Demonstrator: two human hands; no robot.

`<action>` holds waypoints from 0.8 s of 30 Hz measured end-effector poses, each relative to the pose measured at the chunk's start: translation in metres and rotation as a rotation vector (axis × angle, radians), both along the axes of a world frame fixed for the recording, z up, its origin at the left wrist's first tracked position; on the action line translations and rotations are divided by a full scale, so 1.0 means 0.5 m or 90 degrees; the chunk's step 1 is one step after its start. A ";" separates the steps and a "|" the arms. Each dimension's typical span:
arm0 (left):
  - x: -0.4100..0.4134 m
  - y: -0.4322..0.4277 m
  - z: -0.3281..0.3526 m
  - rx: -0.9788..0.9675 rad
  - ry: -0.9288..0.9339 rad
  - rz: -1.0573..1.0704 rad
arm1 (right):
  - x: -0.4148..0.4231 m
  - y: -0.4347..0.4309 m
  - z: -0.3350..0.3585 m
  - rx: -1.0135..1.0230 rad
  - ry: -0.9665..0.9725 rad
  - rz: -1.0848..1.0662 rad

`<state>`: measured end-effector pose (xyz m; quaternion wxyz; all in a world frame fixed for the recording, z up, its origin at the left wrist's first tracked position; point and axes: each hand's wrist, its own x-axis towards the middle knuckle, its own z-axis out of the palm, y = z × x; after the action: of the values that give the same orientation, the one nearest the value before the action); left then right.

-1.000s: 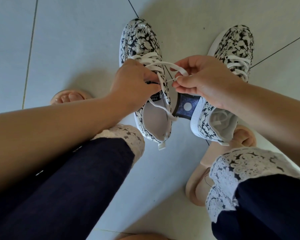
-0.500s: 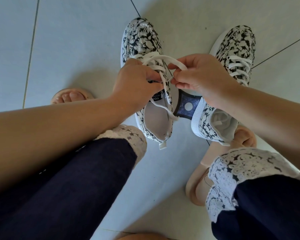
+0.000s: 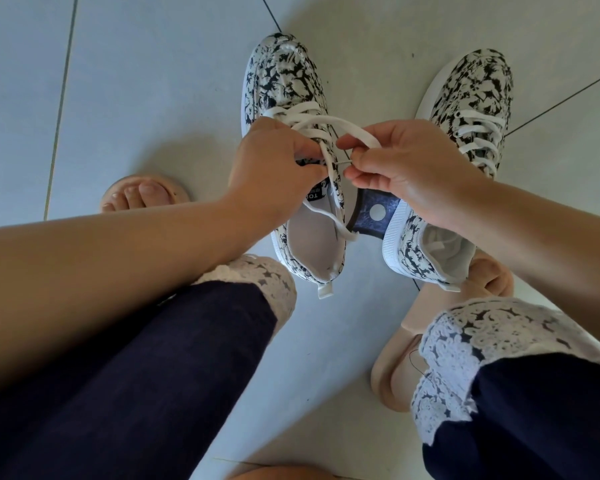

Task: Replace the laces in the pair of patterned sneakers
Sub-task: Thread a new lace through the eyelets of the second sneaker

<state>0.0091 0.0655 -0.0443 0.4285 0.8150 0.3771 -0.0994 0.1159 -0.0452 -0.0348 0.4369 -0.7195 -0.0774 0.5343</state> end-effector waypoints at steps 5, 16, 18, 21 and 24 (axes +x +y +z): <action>-0.004 -0.001 -0.001 -0.003 -0.011 0.009 | 0.006 -0.003 -0.006 0.007 0.053 -0.027; 0.000 -0.004 0.009 -0.097 -0.043 0.113 | 0.003 0.001 -0.006 -0.007 -0.103 0.056; 0.000 -0.006 0.009 -0.116 -0.042 0.130 | 0.001 0.004 -0.008 -0.020 -0.121 0.047; 0.001 -0.009 0.011 -0.120 -0.038 0.133 | -0.004 0.008 -0.011 -0.029 -0.137 0.032; 0.002 -0.009 0.012 -0.116 -0.030 0.116 | -0.008 0.008 -0.011 -0.028 -0.136 0.014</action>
<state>0.0098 0.0611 -0.0384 0.5167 0.7371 0.4291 -0.0749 0.1118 -0.0411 -0.0405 0.4047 -0.7806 -0.1198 0.4611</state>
